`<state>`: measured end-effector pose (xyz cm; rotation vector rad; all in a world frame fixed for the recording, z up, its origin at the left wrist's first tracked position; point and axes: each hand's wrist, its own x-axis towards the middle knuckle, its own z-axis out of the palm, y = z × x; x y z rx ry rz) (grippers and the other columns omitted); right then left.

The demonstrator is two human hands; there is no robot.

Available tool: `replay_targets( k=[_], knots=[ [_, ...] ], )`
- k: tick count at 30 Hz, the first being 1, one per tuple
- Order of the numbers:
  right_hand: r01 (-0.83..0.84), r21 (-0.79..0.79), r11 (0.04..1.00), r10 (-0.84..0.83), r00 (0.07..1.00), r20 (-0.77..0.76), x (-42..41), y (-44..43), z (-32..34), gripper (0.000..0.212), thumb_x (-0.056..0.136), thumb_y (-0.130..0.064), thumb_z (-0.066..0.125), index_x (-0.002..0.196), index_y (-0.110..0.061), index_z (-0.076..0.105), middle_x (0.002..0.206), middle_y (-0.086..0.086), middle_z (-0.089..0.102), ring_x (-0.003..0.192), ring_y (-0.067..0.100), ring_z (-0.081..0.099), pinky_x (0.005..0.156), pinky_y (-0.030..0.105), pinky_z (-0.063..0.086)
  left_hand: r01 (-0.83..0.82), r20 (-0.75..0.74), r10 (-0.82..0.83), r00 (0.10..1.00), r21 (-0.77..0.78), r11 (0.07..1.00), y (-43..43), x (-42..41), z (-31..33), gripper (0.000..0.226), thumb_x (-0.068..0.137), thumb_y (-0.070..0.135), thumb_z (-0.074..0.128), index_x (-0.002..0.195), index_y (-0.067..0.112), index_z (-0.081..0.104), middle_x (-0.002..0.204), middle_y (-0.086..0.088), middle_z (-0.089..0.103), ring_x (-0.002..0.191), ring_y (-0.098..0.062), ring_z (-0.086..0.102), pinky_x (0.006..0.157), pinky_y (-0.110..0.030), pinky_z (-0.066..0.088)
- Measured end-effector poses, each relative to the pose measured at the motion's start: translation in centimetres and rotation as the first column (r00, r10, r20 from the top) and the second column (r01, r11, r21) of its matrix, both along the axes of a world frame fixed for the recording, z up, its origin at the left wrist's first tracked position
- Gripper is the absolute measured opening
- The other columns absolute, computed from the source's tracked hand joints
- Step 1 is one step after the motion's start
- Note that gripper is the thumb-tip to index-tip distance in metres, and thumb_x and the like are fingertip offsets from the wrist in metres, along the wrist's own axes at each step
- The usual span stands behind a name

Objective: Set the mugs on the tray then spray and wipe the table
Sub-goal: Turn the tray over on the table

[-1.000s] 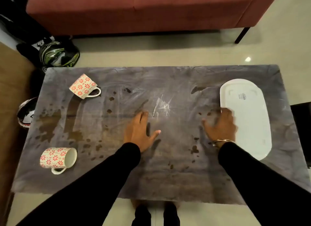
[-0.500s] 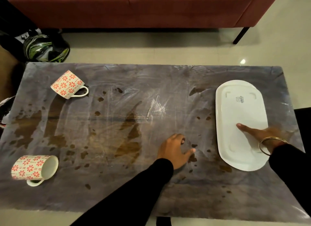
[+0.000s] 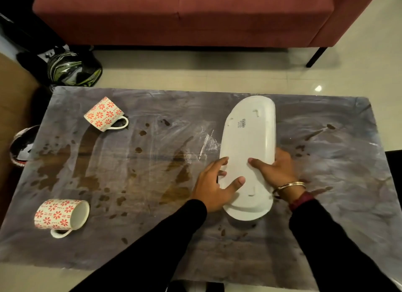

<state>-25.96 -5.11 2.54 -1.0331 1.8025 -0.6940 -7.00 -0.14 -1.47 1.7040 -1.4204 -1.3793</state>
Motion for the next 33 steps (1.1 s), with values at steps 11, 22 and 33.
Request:
replay_targets(
  k=[11,22,33],
  knots=[
    [-0.277,0.023,0.96,0.258,0.917,0.305,16.3,0.7,0.5,0.034,0.091,-0.042,0.072,0.085,-0.011,0.062,0.067,-0.006,0.061,0.057,0.004,0.056,0.062,0.021,0.049,-0.261,-0.459,0.297,0.837,0.142,0.955,2.0,9.4,1.6,0.049,0.09,0.003,0.071,0.132,0.024,0.056,0.106,0.017,0.078,0.097,-0.007,0.071,0.081,-0.023,0.059],
    [-0.177,0.135,0.975,0.22,0.85,-0.478,8.7,3.0,-9.6,0.03,0.089,-0.021,0.069,0.11,-0.002,0.059,0.117,0.024,0.058,0.106,0.044,0.058,0.086,0.041,0.047,-0.288,-0.212,0.348,0.913,0.268,0.919,4.7,13.1,-5.9,0.032,0.088,-0.01,0.07,0.11,0.013,0.073,0.106,-0.004,0.08,0.097,-0.021,0.074,0.089,-0.037,0.06],
    [-0.141,0.136,0.981,0.189,0.862,-0.47,7.6,3.5,-10.1,0.012,0.096,-0.014,0.059,0.087,-0.006,0.06,0.09,0.018,0.066,0.085,0.039,0.062,0.071,0.036,0.045,-0.307,0.443,0.298,0.846,-0.053,0.95,4.9,12.0,-6.6,0.055,0.068,0.039,0.09,0.053,0.014,0.044,0.047,0.005,0.037,0.047,-0.014,0.033,0.051,-0.029,0.034]
  ],
)
